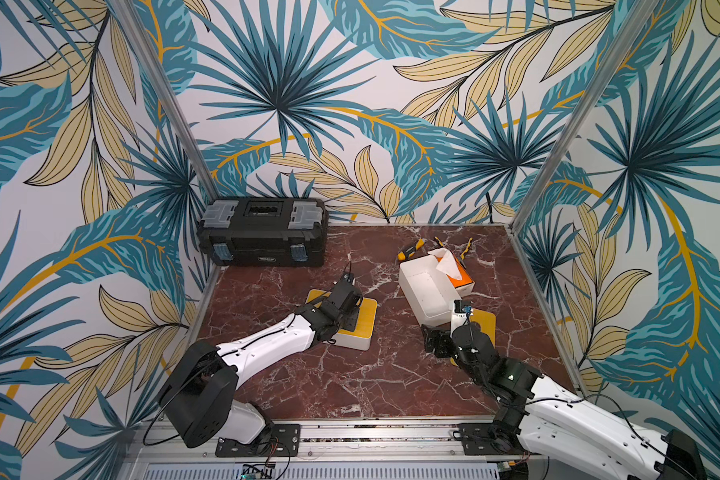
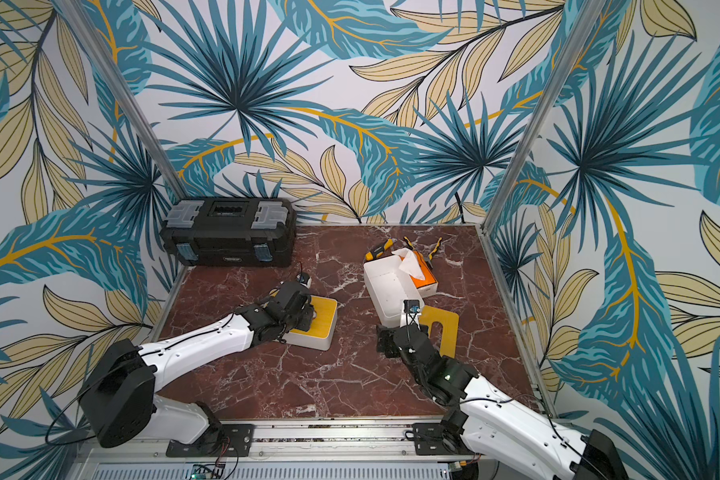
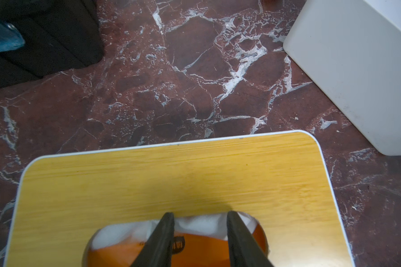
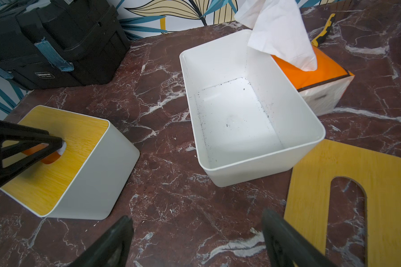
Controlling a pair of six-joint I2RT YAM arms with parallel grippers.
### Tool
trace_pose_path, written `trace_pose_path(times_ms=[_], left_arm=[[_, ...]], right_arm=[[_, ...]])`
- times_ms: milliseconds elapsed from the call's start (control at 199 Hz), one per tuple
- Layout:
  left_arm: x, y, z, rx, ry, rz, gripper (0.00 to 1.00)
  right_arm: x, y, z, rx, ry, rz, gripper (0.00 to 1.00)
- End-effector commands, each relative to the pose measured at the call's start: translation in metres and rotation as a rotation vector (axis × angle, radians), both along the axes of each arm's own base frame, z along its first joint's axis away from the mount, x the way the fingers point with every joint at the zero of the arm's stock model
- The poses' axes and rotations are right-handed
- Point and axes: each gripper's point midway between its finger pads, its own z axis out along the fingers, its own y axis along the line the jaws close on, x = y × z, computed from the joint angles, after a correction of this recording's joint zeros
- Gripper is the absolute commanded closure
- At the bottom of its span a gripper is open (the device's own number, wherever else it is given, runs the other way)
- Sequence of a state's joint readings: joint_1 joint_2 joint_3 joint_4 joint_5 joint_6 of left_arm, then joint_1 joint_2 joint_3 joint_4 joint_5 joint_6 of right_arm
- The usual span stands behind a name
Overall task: Put the tissue paper into the tissue box
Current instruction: Pull the paper towel from the tissue box.
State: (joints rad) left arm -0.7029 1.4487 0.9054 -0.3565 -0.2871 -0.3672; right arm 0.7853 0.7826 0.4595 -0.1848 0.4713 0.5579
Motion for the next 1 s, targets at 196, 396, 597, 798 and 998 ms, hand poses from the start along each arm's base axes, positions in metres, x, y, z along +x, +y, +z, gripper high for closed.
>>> trace_pose_path(times_ms=[196,396,597,798,998], left_arm=[[-0.004,0.005,-0.02,0.025,0.087,0.019,0.54],[-0.007,0.011,-0.026,0.016,0.116,0.027,0.54],[-0.012,0.022,-0.034,0.042,0.153,0.045,0.59],[-0.016,0.03,-0.033,0.049,0.14,0.063,0.59],[-0.011,0.024,-0.044,0.058,0.187,0.043,0.61]], right_arm=[[-0.003,-0.006,-0.001,0.0,0.001,-0.017,0.09],[-0.003,-0.006,-0.001,0.002,-0.002,-0.021,0.09],[-0.003,-0.006,0.001,0.008,-0.006,-0.021,0.09],[-0.004,-0.006,0.001,0.013,-0.005,-0.021,0.09],[-0.004,-0.006,0.002,0.02,-0.006,-0.022,0.09]])
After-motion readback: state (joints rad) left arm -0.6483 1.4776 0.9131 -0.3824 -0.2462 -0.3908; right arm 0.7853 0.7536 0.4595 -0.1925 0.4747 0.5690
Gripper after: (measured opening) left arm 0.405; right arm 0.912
